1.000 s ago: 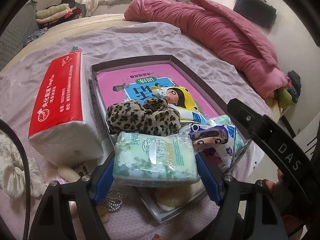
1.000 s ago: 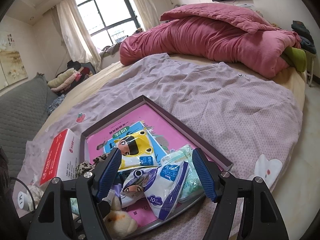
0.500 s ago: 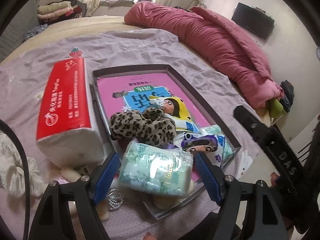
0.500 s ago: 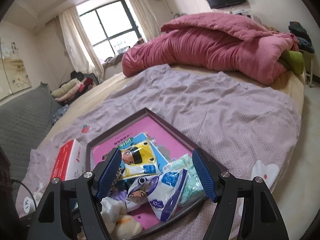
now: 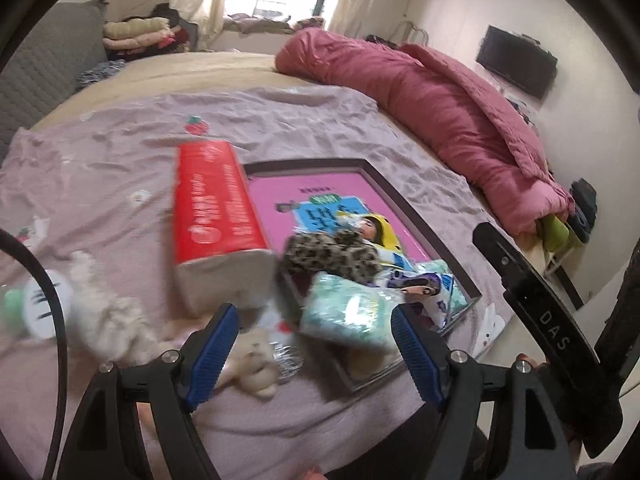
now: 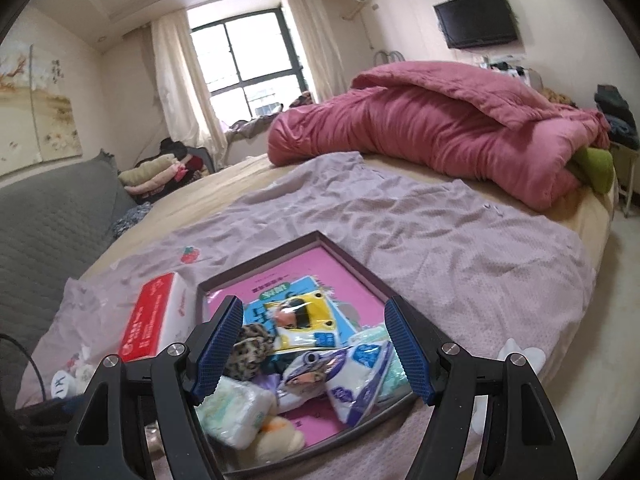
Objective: Organize soft objects
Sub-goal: 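Move both tools back from the tray toward the green sponge and floral scrunchie, then close the left gripper on the bagged green sponge while the right gripper grasps the floral scrunchie, then lift the green sponge with the left gripper toward the tray while the right gripper carries the scrunchie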
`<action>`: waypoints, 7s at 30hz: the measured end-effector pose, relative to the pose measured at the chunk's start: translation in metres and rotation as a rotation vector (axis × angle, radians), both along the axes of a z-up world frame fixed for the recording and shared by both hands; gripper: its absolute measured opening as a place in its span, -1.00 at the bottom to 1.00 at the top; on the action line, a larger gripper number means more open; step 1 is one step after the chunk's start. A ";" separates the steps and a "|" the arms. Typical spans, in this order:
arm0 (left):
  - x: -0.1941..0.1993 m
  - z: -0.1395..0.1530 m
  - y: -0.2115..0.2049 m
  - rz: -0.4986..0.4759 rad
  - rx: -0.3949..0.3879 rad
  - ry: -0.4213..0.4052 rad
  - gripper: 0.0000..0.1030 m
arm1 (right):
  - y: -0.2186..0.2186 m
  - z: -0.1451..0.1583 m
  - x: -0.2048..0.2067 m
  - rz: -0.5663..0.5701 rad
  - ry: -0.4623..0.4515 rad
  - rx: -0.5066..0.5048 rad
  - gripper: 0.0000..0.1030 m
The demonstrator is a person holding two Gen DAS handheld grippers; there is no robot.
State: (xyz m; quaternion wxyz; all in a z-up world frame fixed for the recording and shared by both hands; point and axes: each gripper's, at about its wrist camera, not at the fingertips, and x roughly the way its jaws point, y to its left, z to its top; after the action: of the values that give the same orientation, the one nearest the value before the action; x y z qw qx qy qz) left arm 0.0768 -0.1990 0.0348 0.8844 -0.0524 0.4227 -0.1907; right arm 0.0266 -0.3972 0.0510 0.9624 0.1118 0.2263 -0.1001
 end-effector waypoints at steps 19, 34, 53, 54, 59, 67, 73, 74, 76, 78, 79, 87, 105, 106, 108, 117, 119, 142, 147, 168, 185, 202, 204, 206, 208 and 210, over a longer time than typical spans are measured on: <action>-0.049 0.051 0.146 0.210 -0.018 -0.079 0.52 | 0.086 0.025 -0.032 0.180 -0.043 -0.139 0.45; -0.073 0.041 0.211 0.322 0.034 -0.062 0.52 | 0.165 0.034 -0.051 0.385 -0.027 -0.228 0.45; -0.066 -0.003 0.268 0.454 0.017 0.007 0.52 | 0.222 -0.011 -0.038 0.591 0.112 -0.328 0.45; -0.064 -0.009 0.272 0.462 0.013 0.018 0.52 | 0.224 -0.013 -0.036 0.595 0.117 -0.333 0.45; -0.055 -0.028 0.286 0.494 -0.003 0.065 0.52 | 0.230 -0.025 -0.025 0.611 0.148 -0.334 0.45; -0.029 -0.041 0.300 0.527 0.007 0.045 0.52 | 0.240 -0.049 -0.004 0.638 0.200 -0.331 0.45; 0.003 -0.067 0.313 0.552 0.014 0.064 0.52 | 0.245 -0.064 0.006 0.654 0.226 -0.335 0.45; 0.006 -0.070 0.315 0.556 0.017 0.067 0.52 | 0.247 -0.066 0.007 0.656 0.231 -0.336 0.45; 0.015 -0.076 0.318 0.557 0.007 0.081 0.52 | 0.249 -0.071 0.012 0.660 0.242 -0.340 0.45; 0.021 -0.082 0.317 0.543 0.006 0.075 0.52 | 0.251 -0.076 0.015 0.666 0.246 -0.351 0.45; 0.024 -0.084 0.316 0.541 0.016 0.072 0.52 | 0.252 -0.077 0.016 0.667 0.249 -0.356 0.45; 0.039 -0.096 0.311 0.506 0.027 0.076 0.52 | 0.257 -0.089 0.033 0.666 0.257 -0.384 0.45; 0.056 -0.103 0.309 0.488 0.042 0.059 0.52 | 0.272 -0.112 0.066 0.682 0.282 -0.413 0.45; 0.057 -0.104 0.309 0.487 0.044 0.058 0.52 | 0.273 -0.113 0.068 0.681 0.282 -0.414 0.45; 0.058 -0.104 0.309 0.486 0.048 0.055 0.52 | 0.272 -0.113 0.069 0.680 0.273 -0.405 0.33; 0.059 -0.105 0.307 0.484 0.051 0.033 0.47 | 0.263 -0.106 0.071 0.706 0.260 -0.348 -0.68; 0.058 -0.105 0.308 0.486 0.049 0.022 0.36 | 0.260 -0.101 0.070 0.699 0.244 -0.336 -0.70; 0.022 -0.075 0.318 0.523 -0.072 -0.039 -0.24 | 0.234 -0.059 0.050 0.653 0.133 -0.275 -0.74; 0.004 -0.051 0.307 0.516 -0.062 -0.085 -0.23 | 0.225 -0.048 0.048 0.647 0.099 -0.241 -0.74; 0.004 0.033 0.197 0.377 -0.106 -0.191 -0.23 | 0.127 -0.002 0.040 0.438 -0.037 -0.100 -0.74; -0.015 0.047 0.091 0.173 -0.046 -0.198 -0.23 | 0.036 0.010 0.027 0.221 -0.079 -0.028 -0.74; -0.016 0.025 0.001 -0.010 0.040 -0.147 -0.23 | -0.014 0.006 0.022 0.137 -0.096 0.076 -0.73; -0.012 0.020 -0.009 -0.024 0.049 -0.138 -0.23 | -0.020 0.003 0.023 0.130 -0.091 0.109 -0.73; -0.009 0.017 -0.017 -0.038 0.048 -0.130 -0.23 | -0.026 0.001 0.022 0.124 -0.095 0.141 -0.73; -0.005 0.014 -0.025 -0.050 0.053 -0.128 -0.23 | -0.030 0.000 0.021 0.120 -0.098 0.166 -0.73; 0.002 0.012 -0.031 -0.056 0.047 -0.117 -0.23 | -0.035 -0.003 0.021 0.115 -0.095 0.192 -0.72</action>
State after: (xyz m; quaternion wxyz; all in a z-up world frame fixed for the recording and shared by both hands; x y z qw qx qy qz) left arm 0.0787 -0.2296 0.0464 0.9029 -0.0087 0.3761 -0.2081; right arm 0.0477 -0.4319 0.0479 0.9611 0.1951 0.1949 -0.0173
